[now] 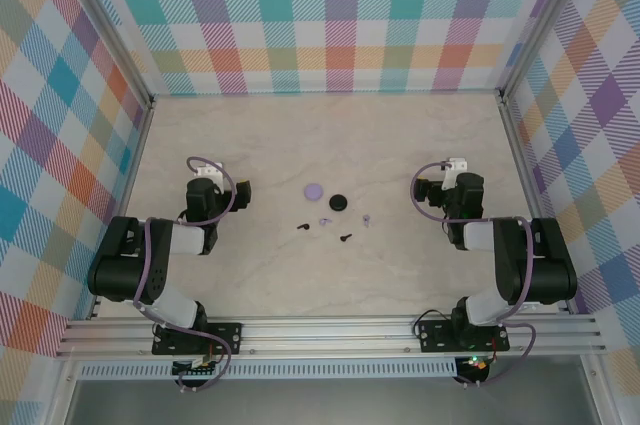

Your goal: Insert wireless bluetooth earbuds into charging case

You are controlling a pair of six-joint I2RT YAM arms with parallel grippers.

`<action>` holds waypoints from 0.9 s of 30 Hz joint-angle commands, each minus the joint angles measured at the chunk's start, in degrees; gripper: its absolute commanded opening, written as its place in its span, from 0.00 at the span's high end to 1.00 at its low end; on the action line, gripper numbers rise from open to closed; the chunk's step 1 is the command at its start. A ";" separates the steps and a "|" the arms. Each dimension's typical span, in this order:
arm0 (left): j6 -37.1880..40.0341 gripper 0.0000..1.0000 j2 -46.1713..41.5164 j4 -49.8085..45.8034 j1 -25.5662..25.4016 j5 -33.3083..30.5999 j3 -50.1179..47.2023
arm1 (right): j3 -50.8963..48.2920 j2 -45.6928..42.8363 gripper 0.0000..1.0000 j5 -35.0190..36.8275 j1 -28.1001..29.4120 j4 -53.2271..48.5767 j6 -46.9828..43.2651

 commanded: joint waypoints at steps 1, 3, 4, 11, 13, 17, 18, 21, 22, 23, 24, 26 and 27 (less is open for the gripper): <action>-0.46 0.00 0.18 0.67 0.80 -0.42 0.93 | 0.88 0.01 0.00 -0.69 -0.31 2.22 0.04; -0.40 0.00 0.27 0.65 0.81 -0.38 0.93 | 0.88 0.01 0.00 -0.68 -0.29 2.22 0.06; -0.46 0.00 0.22 0.60 0.80 -0.43 0.93 | 0.88 0.01 0.00 -0.69 -0.30 2.21 0.02; -0.57 0.00 0.22 0.61 0.81 -0.39 0.93 | 0.88 -0.03 0.00 -0.69 -0.29 2.22 0.01; -0.56 0.00 0.22 0.62 0.80 -0.31 0.97 | 0.88 0.01 0.00 -0.69 -0.29 2.22 0.04; -0.49 0.00 0.25 0.69 0.87 -0.43 0.93 | 0.88 0.00 0.00 -0.73 -0.30 2.22 0.04; -0.55 0.00 0.22 0.69 0.81 -0.43 0.95 | 0.88 0.01 0.00 -0.69 -0.29 2.22 0.04; -0.51 0.00 0.14 0.78 0.80 -0.42 0.88 | 0.88 0.00 0.00 -0.69 -0.30 2.22 0.03; -0.54 0.00 -0.14 0.02 0.83 -0.42 1.21 | 0.88 0.00 0.00 -0.64 -0.35 2.22 0.08; -0.51 0.00 -0.95 -1.55 0.87 -0.35 1.77 | 0.80 -0.07 0.00 -0.62 -0.36 2.36 0.01; -0.53 0.00 -1.98 -2.73 0.81 -0.51 1.96 | 1.34 -0.51 0.00 -0.47 -0.30 1.18 0.03; -1.43 0.00 -3.99 -3.39 0.82 -2.40 1.35 | 2.80 -1.89 0.00 -0.36 -0.26 -2.43 0.01; -2.00 0.00 -5.31 -4.21 0.82 -3.62 1.15 | 4.35 -3.24 0.00 -0.19 -0.22 -6.02 0.17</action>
